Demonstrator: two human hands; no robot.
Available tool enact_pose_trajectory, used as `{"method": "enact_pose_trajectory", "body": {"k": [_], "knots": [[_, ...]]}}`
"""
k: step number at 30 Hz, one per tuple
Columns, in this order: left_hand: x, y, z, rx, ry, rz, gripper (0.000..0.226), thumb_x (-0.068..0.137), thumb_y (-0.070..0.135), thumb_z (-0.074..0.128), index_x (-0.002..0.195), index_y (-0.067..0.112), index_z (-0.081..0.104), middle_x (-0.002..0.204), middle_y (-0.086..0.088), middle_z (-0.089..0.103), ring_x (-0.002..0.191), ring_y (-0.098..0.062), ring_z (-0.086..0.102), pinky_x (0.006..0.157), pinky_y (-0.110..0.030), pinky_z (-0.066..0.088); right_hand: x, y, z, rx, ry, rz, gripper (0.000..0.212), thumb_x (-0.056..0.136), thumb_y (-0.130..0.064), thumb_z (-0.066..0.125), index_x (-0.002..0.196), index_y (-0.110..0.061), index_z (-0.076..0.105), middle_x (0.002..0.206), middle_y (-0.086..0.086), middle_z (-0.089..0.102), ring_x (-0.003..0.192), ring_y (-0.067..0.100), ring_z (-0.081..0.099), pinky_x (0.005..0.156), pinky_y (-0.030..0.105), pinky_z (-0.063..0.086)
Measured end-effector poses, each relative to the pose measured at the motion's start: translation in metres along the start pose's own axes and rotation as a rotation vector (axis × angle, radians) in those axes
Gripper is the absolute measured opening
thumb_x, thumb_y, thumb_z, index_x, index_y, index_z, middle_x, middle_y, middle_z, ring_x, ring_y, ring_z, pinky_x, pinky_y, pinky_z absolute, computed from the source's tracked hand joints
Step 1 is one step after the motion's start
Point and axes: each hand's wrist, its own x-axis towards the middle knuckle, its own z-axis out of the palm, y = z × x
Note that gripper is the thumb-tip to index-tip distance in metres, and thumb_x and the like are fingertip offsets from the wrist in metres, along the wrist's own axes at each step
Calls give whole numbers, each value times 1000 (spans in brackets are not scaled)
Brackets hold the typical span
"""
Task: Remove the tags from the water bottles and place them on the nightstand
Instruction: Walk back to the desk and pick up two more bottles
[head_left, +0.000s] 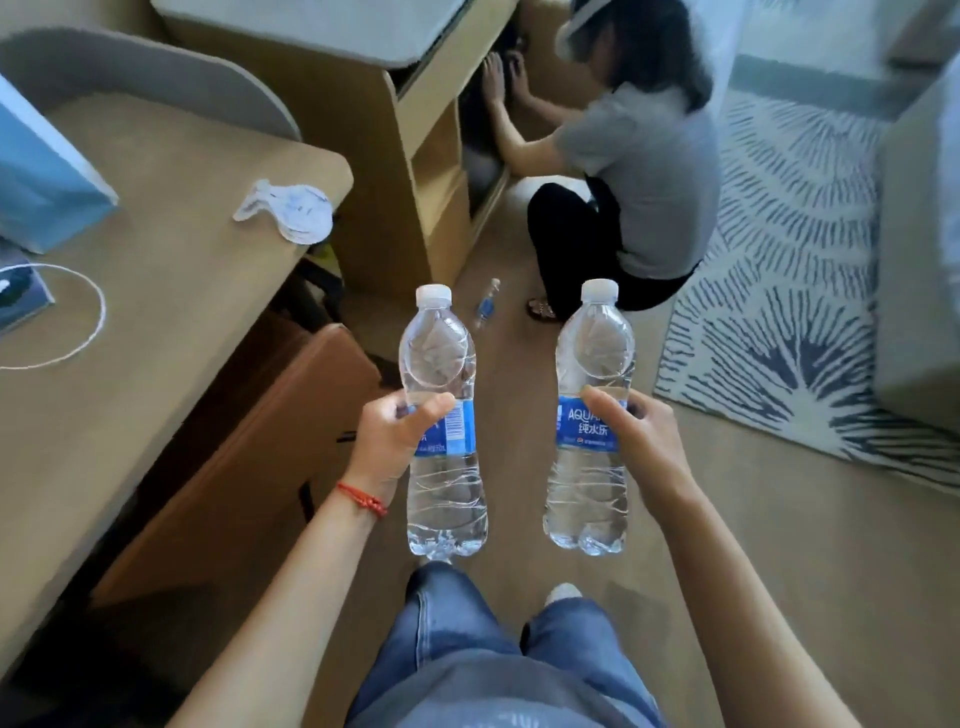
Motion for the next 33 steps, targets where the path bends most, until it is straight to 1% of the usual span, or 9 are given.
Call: {"method": "enact_pose_trajectory", "body": {"k": [6, 12, 16, 18, 21, 24, 28, 31, 33], "knots": [[-7, 0, 117, 98, -217, 14, 11, 82, 12, 63, 72, 14, 61, 54, 10, 66, 54, -1, 63, 52, -13, 49, -32, 30, -112, 91, 213, 44, 16, 77, -25, 71, 69, -14, 64, 51, -10, 65, 48, 0, 59, 45, 12, 44], [-17, 3, 229, 168, -450, 26, 4, 80, 13, 67, 77, 11, 65, 65, 0, 65, 55, -4, 62, 53, -16, 51, -70, 52, -211, 196, 452, 77, 10, 80, -22, 69, 77, -12, 67, 57, -7, 69, 53, 4, 64, 47, 15, 47], [-16, 6, 292, 206, -575, 44, 8, 82, 9, 61, 75, 8, 63, 55, 6, 64, 50, -3, 60, 48, -15, 49, -88, 62, -257, 286, 629, 121, 30, 63, -39, 74, 78, -15, 67, 60, -4, 70, 57, 9, 67, 50, 19, 50], [-10, 8, 320, 224, -632, 41, 9, 83, 9, 60, 74, 9, 63, 55, 5, 64, 50, -4, 60, 49, -16, 50, -91, 65, -274, 295, 702, 141, 34, 59, -45, 72, 74, -15, 67, 58, -5, 69, 55, 8, 65, 49, 18, 49], [5, 13, 357, 231, -702, 8, 8, 81, 13, 62, 74, 9, 62, 53, 4, 66, 50, -6, 62, 50, -18, 51, -85, 67, -297, 303, 803, 151, 21, 65, -41, 70, 57, -22, 66, 50, -10, 63, 47, 1, 58, 46, 12, 43], [30, 20, 392, 231, -744, -18, 7, 79, 16, 64, 74, 10, 64, 55, 3, 67, 52, -9, 63, 51, -20, 53, -63, 64, -319, 316, 856, 164, 19, 66, -41, 69, 54, -27, 68, 52, -11, 64, 49, 1, 58, 47, 12, 43], [78, 38, 443, 260, -790, -32, 16, 67, 25, 76, 71, 13, 66, 60, -1, 68, 57, -15, 63, 59, -28, 52, -15, 52, -350, 329, 892, 160, 18, 67, -40, 69, 53, -28, 67, 51, -11, 63, 49, 1, 57, 47, 13, 43], [117, 59, 482, 271, -803, -61, 24, 60, 31, 73, 72, 12, 67, 71, -11, 67, 67, -27, 62, 74, -42, 50, 27, 37, -374, 353, 922, 141, 20, 71, -34, 69, 52, -29, 67, 51, -13, 62, 48, 0, 56, 47, 12, 43], [140, 74, 506, 267, -810, -68, 37, 53, 40, 75, 74, 11, 66, 75, -16, 66, 73, -30, 61, 78, -48, 48, 52, 26, -390, 372, 922, 131, 19, 72, -32, 70, 54, -29, 69, 53, -11, 64, 50, 1, 58, 47, 14, 44]]}}
